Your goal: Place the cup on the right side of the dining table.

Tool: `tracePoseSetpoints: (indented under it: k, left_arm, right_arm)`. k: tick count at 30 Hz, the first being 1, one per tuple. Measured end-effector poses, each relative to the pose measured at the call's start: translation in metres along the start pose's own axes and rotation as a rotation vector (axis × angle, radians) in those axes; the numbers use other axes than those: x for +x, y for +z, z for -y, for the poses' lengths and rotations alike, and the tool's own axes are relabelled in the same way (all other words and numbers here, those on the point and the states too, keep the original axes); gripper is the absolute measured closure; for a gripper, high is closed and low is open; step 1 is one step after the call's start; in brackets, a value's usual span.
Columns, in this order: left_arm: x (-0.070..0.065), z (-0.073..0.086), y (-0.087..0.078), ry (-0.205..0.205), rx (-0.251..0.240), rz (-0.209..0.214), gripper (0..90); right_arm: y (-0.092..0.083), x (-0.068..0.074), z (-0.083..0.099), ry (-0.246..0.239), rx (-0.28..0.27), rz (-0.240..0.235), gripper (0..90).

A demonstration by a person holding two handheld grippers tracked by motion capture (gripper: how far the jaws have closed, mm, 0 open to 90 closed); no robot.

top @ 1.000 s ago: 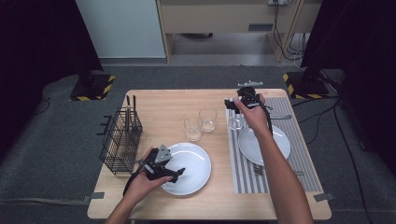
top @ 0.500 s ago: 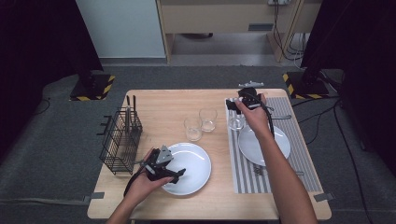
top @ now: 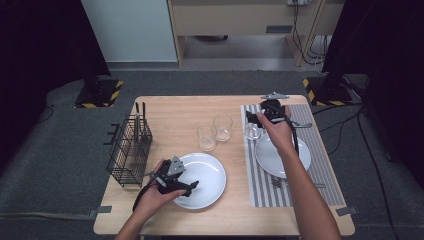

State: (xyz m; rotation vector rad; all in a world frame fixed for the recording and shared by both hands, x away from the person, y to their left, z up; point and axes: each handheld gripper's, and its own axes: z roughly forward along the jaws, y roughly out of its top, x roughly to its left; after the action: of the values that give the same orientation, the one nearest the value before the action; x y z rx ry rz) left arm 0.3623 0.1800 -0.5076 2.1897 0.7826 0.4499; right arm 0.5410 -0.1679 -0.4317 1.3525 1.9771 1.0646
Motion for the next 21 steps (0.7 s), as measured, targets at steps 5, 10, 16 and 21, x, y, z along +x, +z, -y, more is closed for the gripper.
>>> tracePoseSetpoints:
  k: [5,10,16,21]
  left_arm:
    - [0.001,0.001,-0.001,0.0,0.009,-0.011,5.0]
    - [0.002,0.002,-0.001,-0.004,0.013,-0.017,5.1]
    - [0.004,0.005,-0.001,-0.003,0.024,-0.023,5.0]
    - [0.005,0.005,-0.003,-0.006,0.021,-0.028,5.0]
  right_arm:
    - [-0.008,0.002,0.003,0.0,-0.007,-0.002,5.8]
    - [-0.014,0.002,0.009,0.001,-0.003,0.006,5.6]
    - [-0.022,0.004,0.014,-0.005,-0.007,-0.002,5.3]
    - [-0.025,0.006,0.02,0.0,-0.008,-0.006,5.2]
